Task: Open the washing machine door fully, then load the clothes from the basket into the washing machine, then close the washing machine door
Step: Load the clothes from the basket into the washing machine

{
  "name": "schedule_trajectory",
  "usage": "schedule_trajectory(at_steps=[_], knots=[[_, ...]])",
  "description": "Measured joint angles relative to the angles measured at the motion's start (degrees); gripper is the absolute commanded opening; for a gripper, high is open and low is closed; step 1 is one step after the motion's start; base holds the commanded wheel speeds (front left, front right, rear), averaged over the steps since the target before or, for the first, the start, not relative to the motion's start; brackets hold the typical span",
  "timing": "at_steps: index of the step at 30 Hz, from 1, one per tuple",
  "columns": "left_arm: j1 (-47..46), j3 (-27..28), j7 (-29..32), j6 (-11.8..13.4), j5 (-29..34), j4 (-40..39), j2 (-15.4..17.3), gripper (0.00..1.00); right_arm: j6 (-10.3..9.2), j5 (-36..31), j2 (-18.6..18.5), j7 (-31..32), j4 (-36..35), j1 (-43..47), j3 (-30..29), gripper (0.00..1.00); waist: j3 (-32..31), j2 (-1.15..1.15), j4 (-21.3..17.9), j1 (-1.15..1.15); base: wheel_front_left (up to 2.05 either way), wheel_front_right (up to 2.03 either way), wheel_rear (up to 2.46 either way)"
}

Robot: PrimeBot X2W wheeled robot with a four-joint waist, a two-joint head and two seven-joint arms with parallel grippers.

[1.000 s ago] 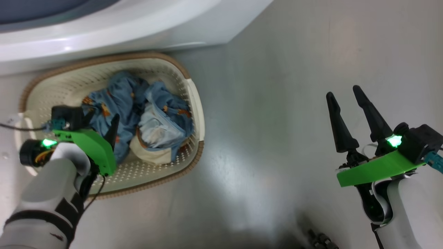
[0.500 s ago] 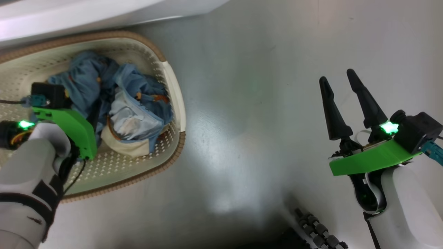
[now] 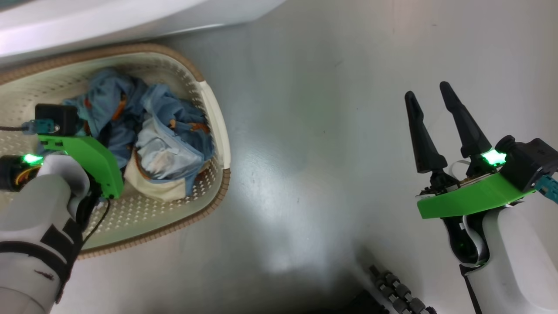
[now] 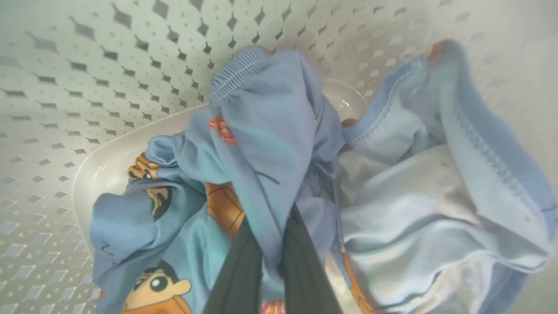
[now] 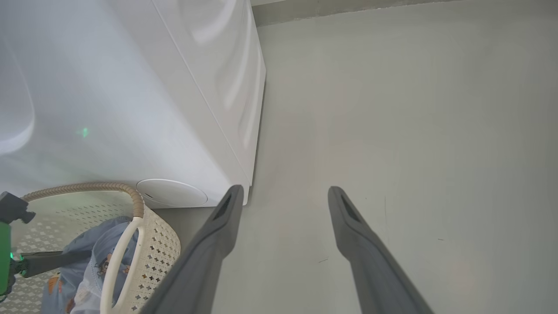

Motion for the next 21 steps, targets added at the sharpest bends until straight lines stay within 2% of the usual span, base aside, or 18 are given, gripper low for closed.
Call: schedule_trajectory(at_steps=[7, 12, 17, 21], knots=[[0.9, 1.1, -3.3, 0.0, -5.2, -0.1, -1.6, 0.00, 0.00, 0.0, -0.7, 0.0, 0.5, 0.0, -1.0, 1.00, -2.7, 0.00, 1.6, 0.00, 0.00, 0.00, 0.00], [4.9, 2.8, -5.3, 0.0, -8.2, -2.4, -1.5, 0.00, 0.00, 0.0, -1.1, 0.0, 1.2, 0.9, -2.5, 1.00, -7.1, 0.00, 3.1, 0.00, 0.00, 0.00, 0.00], [8.4, 9.4, -5.3, 0.0, -7.7, -5.8, -0.2, 0.00, 0.00, 0.0, -1.5, 0.0, 2.2, 3.8, -3.9, 1.00, -11.4, 0.00, 4.4, 0.00, 0.00, 0.00, 0.00], [13.1, 14.8, -5.4, 0.0, -3.6, -8.5, -0.1, 0.00, 0.00, 0.0, -1.8, 0.0, 3.2, 5.8, -4.0, 1.00, -15.5, 0.00, 5.4, 0.00, 0.00, 0.00, 0.00]])
